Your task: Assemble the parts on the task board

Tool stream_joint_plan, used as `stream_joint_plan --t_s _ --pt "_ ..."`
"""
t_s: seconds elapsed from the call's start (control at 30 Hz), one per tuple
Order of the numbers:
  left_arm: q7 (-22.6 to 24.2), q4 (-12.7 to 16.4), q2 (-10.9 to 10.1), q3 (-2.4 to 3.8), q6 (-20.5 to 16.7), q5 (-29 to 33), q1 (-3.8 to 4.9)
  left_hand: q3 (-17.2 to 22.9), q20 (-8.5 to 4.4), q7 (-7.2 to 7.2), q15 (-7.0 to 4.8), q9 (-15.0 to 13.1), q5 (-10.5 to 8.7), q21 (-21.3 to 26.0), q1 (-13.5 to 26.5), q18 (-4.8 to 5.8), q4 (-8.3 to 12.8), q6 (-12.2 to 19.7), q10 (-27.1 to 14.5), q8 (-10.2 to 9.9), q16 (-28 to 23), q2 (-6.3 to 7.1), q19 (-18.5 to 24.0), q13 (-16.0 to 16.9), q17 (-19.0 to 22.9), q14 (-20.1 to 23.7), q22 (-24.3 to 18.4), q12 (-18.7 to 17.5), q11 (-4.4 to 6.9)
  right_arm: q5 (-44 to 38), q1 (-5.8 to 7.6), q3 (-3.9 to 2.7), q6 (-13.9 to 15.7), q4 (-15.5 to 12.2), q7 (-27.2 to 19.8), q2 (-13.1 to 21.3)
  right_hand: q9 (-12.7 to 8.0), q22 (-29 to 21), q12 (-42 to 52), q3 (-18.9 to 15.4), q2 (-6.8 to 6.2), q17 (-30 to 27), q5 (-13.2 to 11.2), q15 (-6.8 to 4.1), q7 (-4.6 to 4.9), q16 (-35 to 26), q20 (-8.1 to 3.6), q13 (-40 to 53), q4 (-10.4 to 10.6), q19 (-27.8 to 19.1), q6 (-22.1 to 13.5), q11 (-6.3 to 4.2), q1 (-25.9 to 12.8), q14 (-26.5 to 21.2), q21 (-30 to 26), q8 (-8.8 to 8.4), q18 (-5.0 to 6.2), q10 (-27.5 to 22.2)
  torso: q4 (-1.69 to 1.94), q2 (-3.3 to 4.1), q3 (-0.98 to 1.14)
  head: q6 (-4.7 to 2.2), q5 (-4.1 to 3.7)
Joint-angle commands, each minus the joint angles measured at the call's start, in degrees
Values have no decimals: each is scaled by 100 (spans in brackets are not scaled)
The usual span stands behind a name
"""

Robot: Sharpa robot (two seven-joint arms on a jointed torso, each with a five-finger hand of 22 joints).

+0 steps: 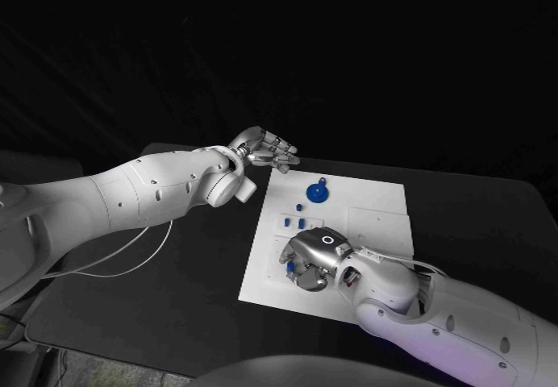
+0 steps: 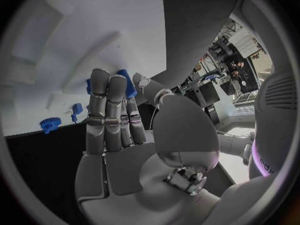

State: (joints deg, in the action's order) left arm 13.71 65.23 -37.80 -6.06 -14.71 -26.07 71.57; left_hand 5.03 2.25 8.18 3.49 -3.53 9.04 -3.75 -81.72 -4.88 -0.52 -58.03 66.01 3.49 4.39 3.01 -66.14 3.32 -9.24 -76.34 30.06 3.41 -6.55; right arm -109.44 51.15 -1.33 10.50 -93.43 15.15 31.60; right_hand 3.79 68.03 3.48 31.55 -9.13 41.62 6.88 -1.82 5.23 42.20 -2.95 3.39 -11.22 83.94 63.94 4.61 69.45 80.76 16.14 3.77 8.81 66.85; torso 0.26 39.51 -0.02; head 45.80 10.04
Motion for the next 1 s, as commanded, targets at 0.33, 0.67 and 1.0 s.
stream_joint_plan --t_s 0.33,0.67,1.0 --pt "46 6 -6 1 71 33 -1 -24 7 11 -9 -8 -36 -32 3 107 -16 -19 -8 16 22 -29 12 7 -10 41 -17 3 17 172 -4 5 366 -36 -108 38 -3 -25 -9 -176 -93 -92 6 66 8 42 63 7 19 199 -72 38 48 -35 -66 -18 100 -207 0 3 2 -10 -10" --pt "51 12 -26 0 70 33 -2 -24 7 11 -9 -8 -36 -32 3 107 -16 -19 -8 16 22 -29 12 7 -10 41 -17 3 17 891 -7 -79 1083 -241 -432 328 -16 -159 -10 -1355 -94 -189 140 117 -68 87 133 12 349 227 -507 75 162 -17 -83 -12 181 -380 0 0 8 -57 -65" --pt "133 34 -120 -1 31 56 -15 -37 7 11 -9 -8 -45 -33 10 107 -21 -21 -8 16 24 -25 9 8 -11 38 -30 4 17 3316 -8 -841 1062 -463 -871 1189 -8 -218 40 -2796 413 -207 650 6 205 124 26 32 1058 221 -456 -82 38 22 118 -20 92 429 -14 -19 13 -146 -235"
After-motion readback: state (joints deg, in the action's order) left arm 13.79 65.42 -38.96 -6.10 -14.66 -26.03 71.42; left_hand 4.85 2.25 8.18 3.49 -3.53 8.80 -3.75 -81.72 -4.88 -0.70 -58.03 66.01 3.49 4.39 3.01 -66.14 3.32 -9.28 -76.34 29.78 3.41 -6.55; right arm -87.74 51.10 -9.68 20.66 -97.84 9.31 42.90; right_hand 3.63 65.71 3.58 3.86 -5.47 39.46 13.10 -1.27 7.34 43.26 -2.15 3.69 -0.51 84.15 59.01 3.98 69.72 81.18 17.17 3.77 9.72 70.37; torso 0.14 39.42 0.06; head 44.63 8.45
